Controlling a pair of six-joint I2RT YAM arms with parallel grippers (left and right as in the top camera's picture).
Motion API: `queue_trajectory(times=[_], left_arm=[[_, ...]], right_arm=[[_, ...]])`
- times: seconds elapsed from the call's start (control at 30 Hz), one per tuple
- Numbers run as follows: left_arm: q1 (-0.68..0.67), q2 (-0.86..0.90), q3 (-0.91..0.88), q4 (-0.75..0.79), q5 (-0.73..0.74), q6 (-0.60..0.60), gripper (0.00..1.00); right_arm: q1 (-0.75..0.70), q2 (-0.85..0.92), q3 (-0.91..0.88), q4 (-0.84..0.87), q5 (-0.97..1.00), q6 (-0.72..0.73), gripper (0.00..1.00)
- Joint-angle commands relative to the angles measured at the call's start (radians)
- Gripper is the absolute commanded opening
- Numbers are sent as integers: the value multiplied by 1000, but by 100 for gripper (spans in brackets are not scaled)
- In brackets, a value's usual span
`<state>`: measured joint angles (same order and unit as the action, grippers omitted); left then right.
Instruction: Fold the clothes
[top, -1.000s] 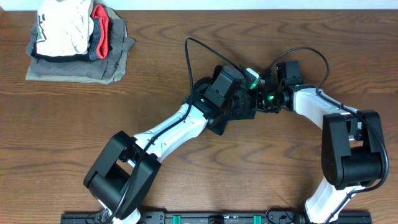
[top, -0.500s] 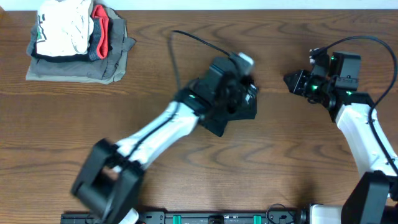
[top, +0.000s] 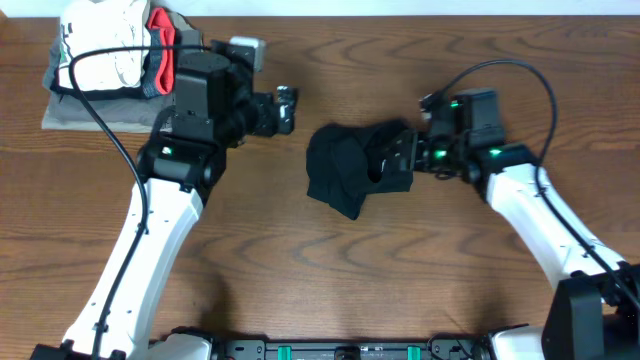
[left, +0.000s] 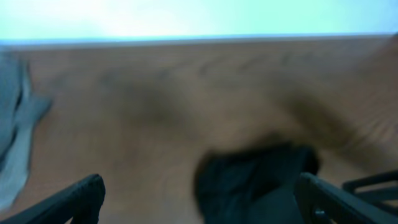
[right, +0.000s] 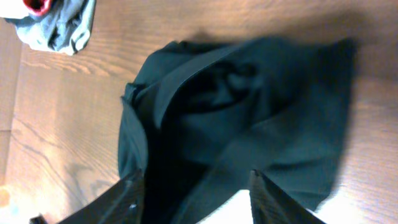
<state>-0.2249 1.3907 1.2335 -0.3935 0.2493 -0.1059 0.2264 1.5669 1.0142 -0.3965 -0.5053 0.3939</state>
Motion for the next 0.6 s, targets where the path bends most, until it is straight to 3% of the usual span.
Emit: queue_trajectory(times=[0.0,0.17,0.43,0.57], left_arm=[[22,23,1,-42,0,-4,98],[24,34,1,-71,-1,0,98],[24,34,1,-70,-1,0,98],[24,35,1,-70,-13,0,98]], right_arm=[[55,56,0,24,51,66,56],[95,127,0,-1,29,77,50],[46,134,1,-90,107,45,1],[-4,134,2,-93,109,35,1]])
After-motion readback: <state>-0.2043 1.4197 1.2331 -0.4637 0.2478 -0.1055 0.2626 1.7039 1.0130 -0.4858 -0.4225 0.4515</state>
